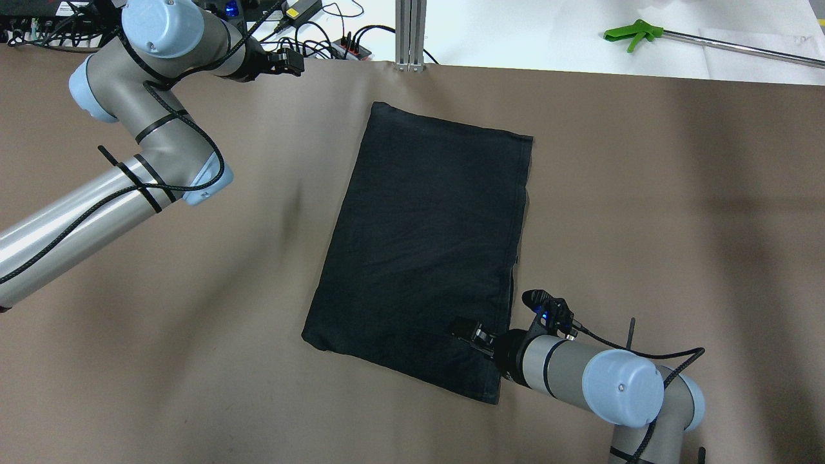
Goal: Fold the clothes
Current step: 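Pinch the shirt's near corner with the right gripper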
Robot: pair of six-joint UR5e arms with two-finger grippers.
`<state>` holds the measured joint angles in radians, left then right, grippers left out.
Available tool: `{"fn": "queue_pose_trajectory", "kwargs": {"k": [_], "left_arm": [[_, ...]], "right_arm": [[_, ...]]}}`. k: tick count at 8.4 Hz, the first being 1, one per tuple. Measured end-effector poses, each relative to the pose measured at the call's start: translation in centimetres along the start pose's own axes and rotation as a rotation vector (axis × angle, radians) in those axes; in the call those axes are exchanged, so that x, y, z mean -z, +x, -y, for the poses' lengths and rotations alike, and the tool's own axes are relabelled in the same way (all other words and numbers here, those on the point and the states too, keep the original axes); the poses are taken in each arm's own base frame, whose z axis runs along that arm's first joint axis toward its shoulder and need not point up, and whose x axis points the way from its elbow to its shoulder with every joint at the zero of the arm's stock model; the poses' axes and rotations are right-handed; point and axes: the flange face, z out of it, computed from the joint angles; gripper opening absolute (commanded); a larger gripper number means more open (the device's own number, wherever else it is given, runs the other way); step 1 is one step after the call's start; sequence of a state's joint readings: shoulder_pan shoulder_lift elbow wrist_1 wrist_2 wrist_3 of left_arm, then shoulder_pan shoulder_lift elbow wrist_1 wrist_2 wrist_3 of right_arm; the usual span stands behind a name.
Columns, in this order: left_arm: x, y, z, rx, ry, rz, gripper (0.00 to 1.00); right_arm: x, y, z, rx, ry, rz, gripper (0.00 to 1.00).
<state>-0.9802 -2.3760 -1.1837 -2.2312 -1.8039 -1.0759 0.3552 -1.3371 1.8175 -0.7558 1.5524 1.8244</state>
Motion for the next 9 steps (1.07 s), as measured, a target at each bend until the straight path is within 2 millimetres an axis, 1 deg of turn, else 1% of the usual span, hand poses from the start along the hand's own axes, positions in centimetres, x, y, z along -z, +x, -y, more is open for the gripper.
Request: {"fn": "queue_pose_trajectory", "kwargs": {"k": [2,4,5,6,7,8,9], "left_arm": [[0.0,0.0,0.0,0.000,0.001,0.000,0.95],[0.0,0.0,0.0,0.001,0.002,-0.001,0.95],[0.0,-0.1,0.1,0.002,0.003,0.000,0.95],[0.0,-0.2,0.0,0.002,0.003,0.001,0.95],[-0.1,-0.3,0.0,0.002,0.011,0.008,0.95],[-0.2,-0.4,0.0,0.002,0.022,0.016,0.95],[-0.3,-0.4,-0.1,0.002,0.027,0.021,0.95]], "right_arm": [[-0.7,1.1,-1.7,0.000,-0.021,-0.021,0.95],[-1.8,2.0,-2.8,0.008,-0.024,-0.083,0.94],[-2.3,2.2,-3.3,0.012,-0.025,-0.113,0.93],[-3.0,1.9,-3.8,0.015,-0.022,-0.136,0.91],[-3.7,1.6,-4.1,0.016,-0.017,-0.155,0.74],[-4.3,1.1,-4.2,0.018,-0.007,-0.162,0.24],[-5.0,-0.2,-4.4,0.018,0.010,-0.160,0.00]]}}
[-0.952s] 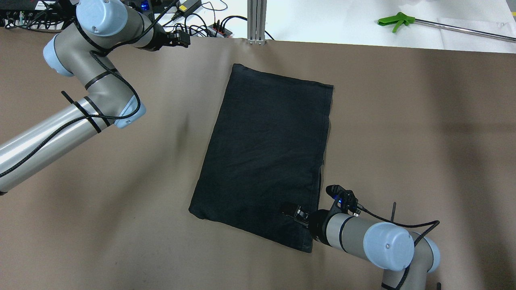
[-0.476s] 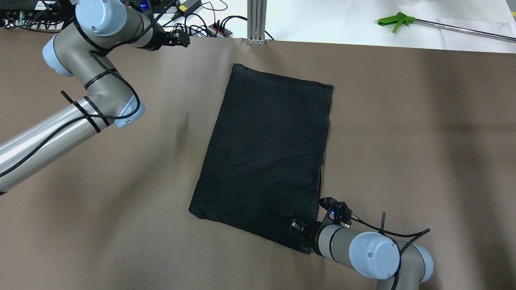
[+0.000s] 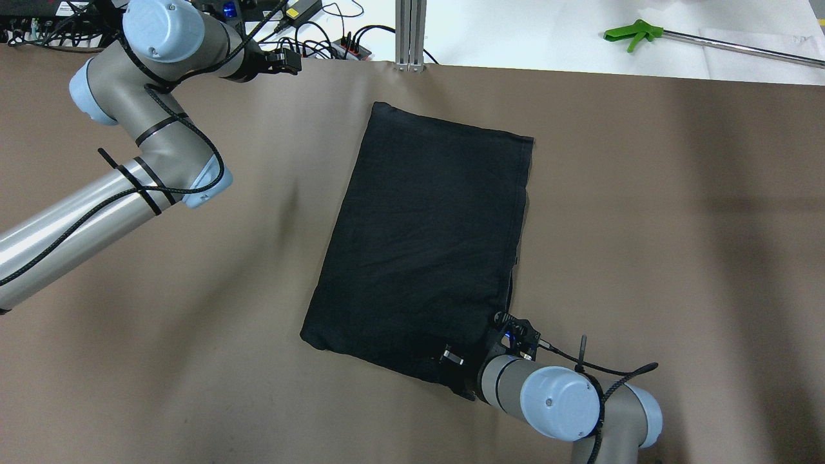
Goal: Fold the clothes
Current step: 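Pinch the shirt's near corner with the right gripper, then grasp the other near corner with the left gripper while the right gripper holds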
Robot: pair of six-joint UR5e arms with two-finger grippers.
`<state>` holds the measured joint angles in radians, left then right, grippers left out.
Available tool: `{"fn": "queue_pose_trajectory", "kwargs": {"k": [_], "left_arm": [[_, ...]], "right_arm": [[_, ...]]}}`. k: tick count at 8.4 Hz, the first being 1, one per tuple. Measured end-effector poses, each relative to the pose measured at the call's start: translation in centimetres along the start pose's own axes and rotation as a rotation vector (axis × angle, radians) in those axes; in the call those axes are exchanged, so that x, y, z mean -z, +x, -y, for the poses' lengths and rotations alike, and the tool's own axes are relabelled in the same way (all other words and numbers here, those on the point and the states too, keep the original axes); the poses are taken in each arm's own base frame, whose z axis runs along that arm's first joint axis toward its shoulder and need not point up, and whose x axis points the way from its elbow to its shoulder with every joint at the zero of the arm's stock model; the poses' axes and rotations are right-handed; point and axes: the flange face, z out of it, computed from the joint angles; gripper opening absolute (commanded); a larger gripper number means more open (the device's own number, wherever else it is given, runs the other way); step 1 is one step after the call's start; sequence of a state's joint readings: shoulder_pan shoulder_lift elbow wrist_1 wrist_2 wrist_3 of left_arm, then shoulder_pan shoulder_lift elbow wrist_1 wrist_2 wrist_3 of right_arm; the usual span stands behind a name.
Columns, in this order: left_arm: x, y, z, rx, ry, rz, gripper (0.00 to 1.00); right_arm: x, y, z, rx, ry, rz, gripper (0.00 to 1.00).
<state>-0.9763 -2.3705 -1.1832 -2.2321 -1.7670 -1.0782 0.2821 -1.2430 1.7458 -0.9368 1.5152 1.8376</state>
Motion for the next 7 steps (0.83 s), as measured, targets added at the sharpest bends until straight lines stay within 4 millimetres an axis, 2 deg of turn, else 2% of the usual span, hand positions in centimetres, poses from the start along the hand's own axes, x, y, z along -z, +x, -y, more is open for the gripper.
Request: {"fn": "queue_pose_trajectory", "kwargs": {"k": [3,6,7], "left_arm": [[-0.3,-0.3,-0.2,-0.003,0.000,0.009,0.95],[-0.4,-0.5,0.0,0.001,0.000,0.011,0.95],[-0.1,-0.4,0.3,0.005,-0.002,0.006,0.95]], "right_arm": [[-1.1,-3.3,-0.1,-0.013,0.030,0.013,0.00],[-0.6,-4.2,0.9,-0.039,0.036,0.033,0.00],[0.2,-4.4,1.0,-0.037,0.028,0.044,0.00]]}}
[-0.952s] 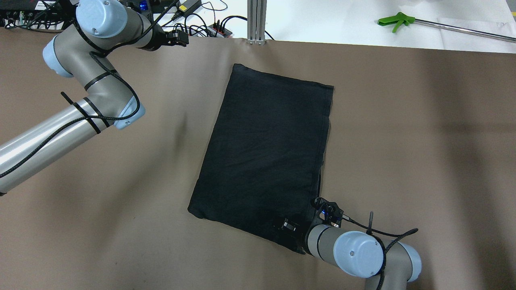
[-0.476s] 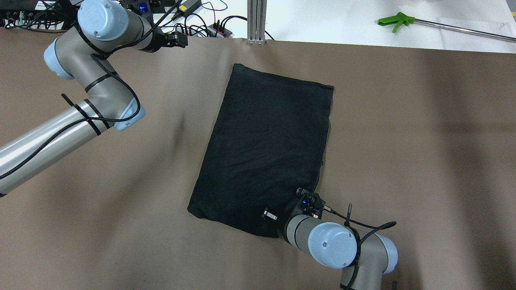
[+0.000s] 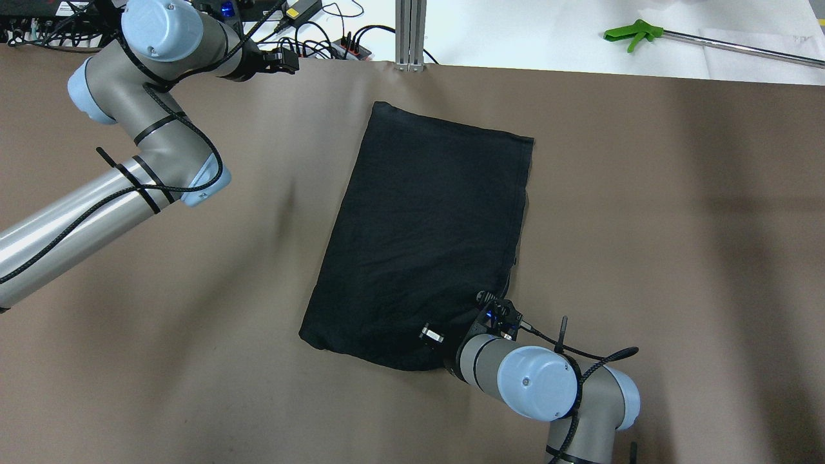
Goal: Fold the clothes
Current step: 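Grasp the other near corner with the left gripper while the right gripper holds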
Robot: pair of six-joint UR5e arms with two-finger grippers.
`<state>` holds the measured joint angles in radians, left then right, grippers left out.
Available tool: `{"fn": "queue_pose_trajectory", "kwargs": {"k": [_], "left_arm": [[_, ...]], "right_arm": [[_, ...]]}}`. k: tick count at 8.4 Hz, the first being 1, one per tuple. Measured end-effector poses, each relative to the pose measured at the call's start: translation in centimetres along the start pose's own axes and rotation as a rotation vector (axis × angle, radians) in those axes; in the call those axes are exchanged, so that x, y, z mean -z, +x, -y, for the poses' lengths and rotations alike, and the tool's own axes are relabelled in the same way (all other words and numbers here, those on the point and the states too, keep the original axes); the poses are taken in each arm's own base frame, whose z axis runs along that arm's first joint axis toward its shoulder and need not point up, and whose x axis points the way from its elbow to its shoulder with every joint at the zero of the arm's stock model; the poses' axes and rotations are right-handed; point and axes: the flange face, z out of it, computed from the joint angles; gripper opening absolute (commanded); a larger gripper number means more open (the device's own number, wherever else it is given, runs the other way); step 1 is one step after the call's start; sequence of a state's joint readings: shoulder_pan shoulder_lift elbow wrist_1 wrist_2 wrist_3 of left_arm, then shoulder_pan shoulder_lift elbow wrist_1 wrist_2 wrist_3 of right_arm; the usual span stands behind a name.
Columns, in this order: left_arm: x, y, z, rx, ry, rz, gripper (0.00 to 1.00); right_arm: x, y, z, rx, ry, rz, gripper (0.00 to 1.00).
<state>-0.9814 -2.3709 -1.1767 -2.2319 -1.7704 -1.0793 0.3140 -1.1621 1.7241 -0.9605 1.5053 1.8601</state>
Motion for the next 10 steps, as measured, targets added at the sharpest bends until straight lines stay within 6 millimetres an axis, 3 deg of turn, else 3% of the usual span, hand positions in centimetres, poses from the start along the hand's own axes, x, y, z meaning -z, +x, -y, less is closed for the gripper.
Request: {"fn": "queue_pose_trajectory", "kwargs": {"k": [2,4,7,10], "left_arm": [[0.7,0.6,-0.1,0.058,-0.067,-0.050,0.95],[2.6,1.9,-2.1,0.203,-0.160,-0.153,0.95],[6.4,5.8,-11.2,0.439,-0.303,-0.279,0.95],[12.1,6.2,-21.2,0.510,-0.369,-0.345,0.94]], "right_arm": [[2.9,-0.3,0.2,-0.001,-0.026,0.033,0.00],[5.4,-0.2,0.3,-0.001,-0.041,0.062,0.00],[7.1,-0.5,0.3,-0.002,-0.058,0.093,0.00],[7.2,-0.5,0.3,-0.001,-0.055,0.102,0.00]]}}
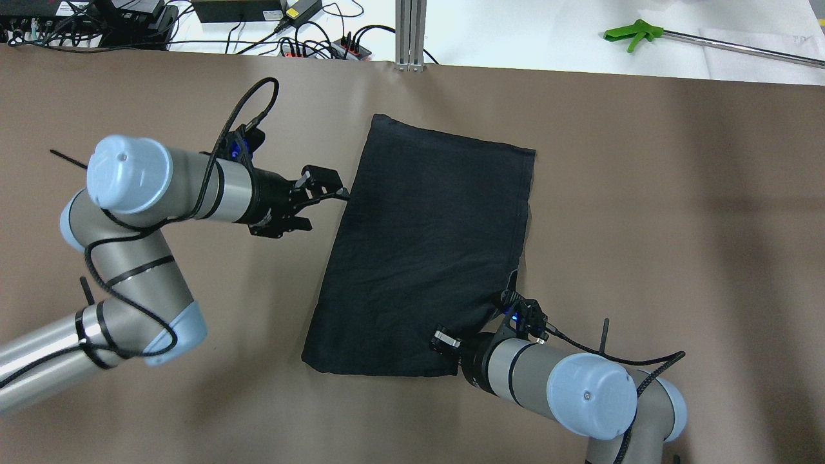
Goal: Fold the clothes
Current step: 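Grasp the other near corner with the left gripper while the right gripper holds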
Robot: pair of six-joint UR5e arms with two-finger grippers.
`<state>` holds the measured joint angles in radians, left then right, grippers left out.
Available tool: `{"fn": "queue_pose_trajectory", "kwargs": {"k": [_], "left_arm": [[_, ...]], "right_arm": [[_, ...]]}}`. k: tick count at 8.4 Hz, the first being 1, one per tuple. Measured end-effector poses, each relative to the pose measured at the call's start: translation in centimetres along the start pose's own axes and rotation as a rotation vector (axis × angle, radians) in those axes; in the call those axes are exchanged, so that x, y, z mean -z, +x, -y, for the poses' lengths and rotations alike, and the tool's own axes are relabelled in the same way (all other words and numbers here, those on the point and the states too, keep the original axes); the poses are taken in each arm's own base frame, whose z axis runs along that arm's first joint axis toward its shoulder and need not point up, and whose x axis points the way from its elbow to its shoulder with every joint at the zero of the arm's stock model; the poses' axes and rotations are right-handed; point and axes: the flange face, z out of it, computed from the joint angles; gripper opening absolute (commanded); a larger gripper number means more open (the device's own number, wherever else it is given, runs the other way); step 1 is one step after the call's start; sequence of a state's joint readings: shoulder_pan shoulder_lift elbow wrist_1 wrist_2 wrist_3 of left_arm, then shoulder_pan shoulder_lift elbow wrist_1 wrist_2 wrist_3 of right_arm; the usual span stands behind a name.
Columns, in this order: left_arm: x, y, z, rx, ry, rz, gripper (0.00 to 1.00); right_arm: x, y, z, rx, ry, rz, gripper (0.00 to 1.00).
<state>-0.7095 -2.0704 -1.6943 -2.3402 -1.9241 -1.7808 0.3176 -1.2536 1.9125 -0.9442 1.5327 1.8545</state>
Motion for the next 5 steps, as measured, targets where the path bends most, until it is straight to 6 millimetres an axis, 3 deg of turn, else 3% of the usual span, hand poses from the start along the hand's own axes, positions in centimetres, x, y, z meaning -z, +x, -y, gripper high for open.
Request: {"fn": "queue_pose_trajectory", "kwargs": {"k": [2,5], "left_arm": [[-0.2,-4.1,-6.1,-0.022,-0.039,-0.040,0.94],[-2.3,-8.3,-10.5,-0.027,-0.028,-0.011,0.94]], "right_arm": [[-0.1,0.3,0.1,0.001,0.007,-0.006,0.00],[-0.2,0.9,0.4,0.001,0.017,-0.015,0.00]]}}
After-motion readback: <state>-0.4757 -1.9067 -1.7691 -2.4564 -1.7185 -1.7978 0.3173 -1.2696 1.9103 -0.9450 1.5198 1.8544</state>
